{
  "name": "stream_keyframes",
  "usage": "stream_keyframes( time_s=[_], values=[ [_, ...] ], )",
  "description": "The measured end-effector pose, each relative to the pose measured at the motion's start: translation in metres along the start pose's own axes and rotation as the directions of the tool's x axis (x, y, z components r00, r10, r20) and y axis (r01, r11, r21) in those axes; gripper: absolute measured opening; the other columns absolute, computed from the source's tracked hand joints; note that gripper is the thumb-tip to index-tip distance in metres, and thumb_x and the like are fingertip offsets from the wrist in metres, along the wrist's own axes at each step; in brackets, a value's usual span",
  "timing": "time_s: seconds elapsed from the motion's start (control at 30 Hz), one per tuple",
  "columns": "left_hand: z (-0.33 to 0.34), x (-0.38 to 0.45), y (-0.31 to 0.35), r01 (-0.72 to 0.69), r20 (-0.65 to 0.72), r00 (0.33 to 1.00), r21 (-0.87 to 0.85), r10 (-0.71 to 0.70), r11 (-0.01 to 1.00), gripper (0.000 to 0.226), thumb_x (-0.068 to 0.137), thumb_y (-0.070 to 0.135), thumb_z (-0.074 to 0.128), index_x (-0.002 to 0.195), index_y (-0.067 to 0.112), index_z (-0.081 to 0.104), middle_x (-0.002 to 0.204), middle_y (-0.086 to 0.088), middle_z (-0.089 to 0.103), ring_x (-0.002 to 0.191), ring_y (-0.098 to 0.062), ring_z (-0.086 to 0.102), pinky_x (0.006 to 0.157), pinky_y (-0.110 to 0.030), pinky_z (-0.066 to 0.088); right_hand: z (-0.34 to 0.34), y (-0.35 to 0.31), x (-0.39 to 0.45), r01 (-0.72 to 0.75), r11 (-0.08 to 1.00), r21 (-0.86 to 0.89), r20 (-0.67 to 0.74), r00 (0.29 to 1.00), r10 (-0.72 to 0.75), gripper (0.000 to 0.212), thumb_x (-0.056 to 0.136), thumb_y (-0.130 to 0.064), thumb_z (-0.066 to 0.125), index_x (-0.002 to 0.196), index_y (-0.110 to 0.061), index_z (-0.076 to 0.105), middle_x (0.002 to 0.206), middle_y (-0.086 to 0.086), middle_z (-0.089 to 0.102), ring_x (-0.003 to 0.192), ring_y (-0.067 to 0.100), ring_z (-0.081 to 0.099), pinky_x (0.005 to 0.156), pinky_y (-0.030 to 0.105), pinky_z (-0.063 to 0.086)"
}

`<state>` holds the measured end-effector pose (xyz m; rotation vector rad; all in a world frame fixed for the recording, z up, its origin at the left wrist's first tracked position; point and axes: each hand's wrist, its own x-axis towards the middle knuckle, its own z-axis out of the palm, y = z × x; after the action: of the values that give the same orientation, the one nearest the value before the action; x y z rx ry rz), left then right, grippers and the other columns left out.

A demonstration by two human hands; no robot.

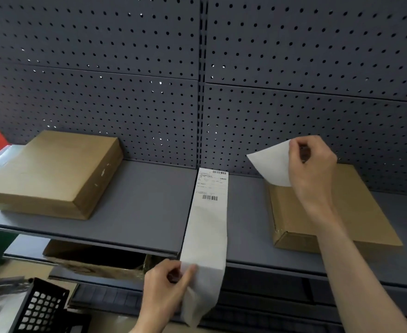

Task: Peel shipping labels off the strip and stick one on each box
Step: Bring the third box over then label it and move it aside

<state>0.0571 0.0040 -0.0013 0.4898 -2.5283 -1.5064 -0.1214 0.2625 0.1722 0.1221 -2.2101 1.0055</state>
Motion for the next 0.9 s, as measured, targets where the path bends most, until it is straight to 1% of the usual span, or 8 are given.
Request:
stream_keyframes(
  time_s=[0.07,0.17,0.27,0.4,0.47,0.57,0.7,0.9],
  values=[
    [-0.009,0.002,0.0,-0.107,-0.013,0.994,0.221,0.112,0.969,0.031,0.071,0.063,0.07,0.062,0.033,0.066,0.061,0.014,0.061,0.06,-0.003,0.06,0.055,-0.025,0.049,-0.002,0.005,-0.002,0.016,1.0,0.0,0.019,1.0,-0.016,0.012,0.101,-0.01,0.058,0.097,-0.005,0.068,0.094,0.002,0.063,0.083,0.011,0.058,0.069,0.003,0.041],
    [-0.025,0.007,0.01,-0.201,-0.067,0.96,0.51,0.272,0.837,0.042,0.073,0.067,0.061,0.059,0.027,0.062,0.061,0.013,0.055,0.061,-0.012,0.06,0.054,-0.029,0.046,-0.009,0.017,-0.003,0.057,0.998,-0.017,0.035,0.998,-0.056,0.012,0.102,-0.009,0.058,0.098,-0.004,0.068,0.095,0.003,0.063,0.083,0.011,0.058,0.07,0.008,0.042],
    [-0.023,0.019,0.037,-0.247,-0.099,0.93,0.544,0.353,0.802,0.048,0.077,0.063,0.06,0.052,0.023,0.048,0.054,0.01,0.046,0.052,-0.014,0.053,0.049,-0.027,0.035,-0.023,0.027,-0.002,0.129,0.991,-0.046,0.019,0.992,-0.128,0.01,0.102,-0.007,0.059,0.098,-0.003,0.067,0.094,0.005,0.063,0.082,0.011,0.056,0.068,0.011,0.044],
    [0.025,0.047,0.106,-0.342,0.058,0.939,0.046,0.339,0.939,0.018,0.085,0.037,0.076,0.07,0.027,0.072,0.065,0.013,0.068,0.065,-0.006,0.065,0.06,-0.017,0.046,-0.046,0.038,-0.007,0.299,0.951,-0.08,-0.016,0.953,-0.301,0.008,0.1,-0.001,0.061,0.095,0.001,0.067,0.091,0.011,0.063,0.079,0.013,0.055,0.064,0.03,0.051],
    [0.057,0.061,0.148,-0.192,0.249,0.935,-0.244,0.253,0.951,0.009,0.092,0.028,0.071,0.087,0.024,0.077,0.083,0.007,0.078,0.081,-0.01,0.073,0.072,-0.024,0.054,-0.056,0.045,-0.016,0.378,0.92,-0.106,-0.036,0.923,-0.384,0.009,0.099,0.0,0.062,0.093,0.003,0.068,0.09,0.013,0.065,0.078,0.016,0.057,0.062,0.034,0.052],
    [0.099,0.082,0.192,0.076,0.385,0.912,-0.492,0.139,0.867,0.027,0.101,0.03,0.056,0.103,0.011,0.075,0.097,-0.008,0.08,0.089,-0.024,0.076,0.074,-0.034,0.058,-0.073,0.051,-0.034,0.45,0.883,-0.133,-0.053,0.886,-0.46,0.011,0.097,0.0,0.064,0.091,0.006,0.071,0.09,0.015,0.068,0.079,0.023,0.064,0.064,0.035,0.055],
    [0.132,0.094,0.224,0.296,0.447,0.894,-0.608,0.01,0.737,0.043,0.102,0.036,0.051,0.109,-0.003,0.069,0.092,-0.014,0.079,0.082,-0.026,0.077,0.066,-0.03,0.061,-0.095,0.057,-0.051,0.548,0.818,-0.178,-0.021,0.828,-0.56,0.015,0.097,-0.001,0.066,0.086,0.006,0.073,0.087,0.016,0.069,0.077,0.025,0.065,0.063,0.034,0.055],
    [0.162,0.087,0.255,0.225,0.421,0.903,-0.628,0.082,0.745,0.032,0.091,0.027,0.071,0.096,-0.004,0.075,0.079,-0.009,0.077,0.063,-0.011,0.068,0.055,-0.019,0.05,-0.114,0.076,-0.07,0.664,0.713,-0.224,0.129,0.745,-0.654,0.012,0.096,-0.004,0.069,0.088,0.002,0.075,0.09,0.013,0.072,0.085,0.028,0.07,0.06,0.036,0.055]
  ],
)
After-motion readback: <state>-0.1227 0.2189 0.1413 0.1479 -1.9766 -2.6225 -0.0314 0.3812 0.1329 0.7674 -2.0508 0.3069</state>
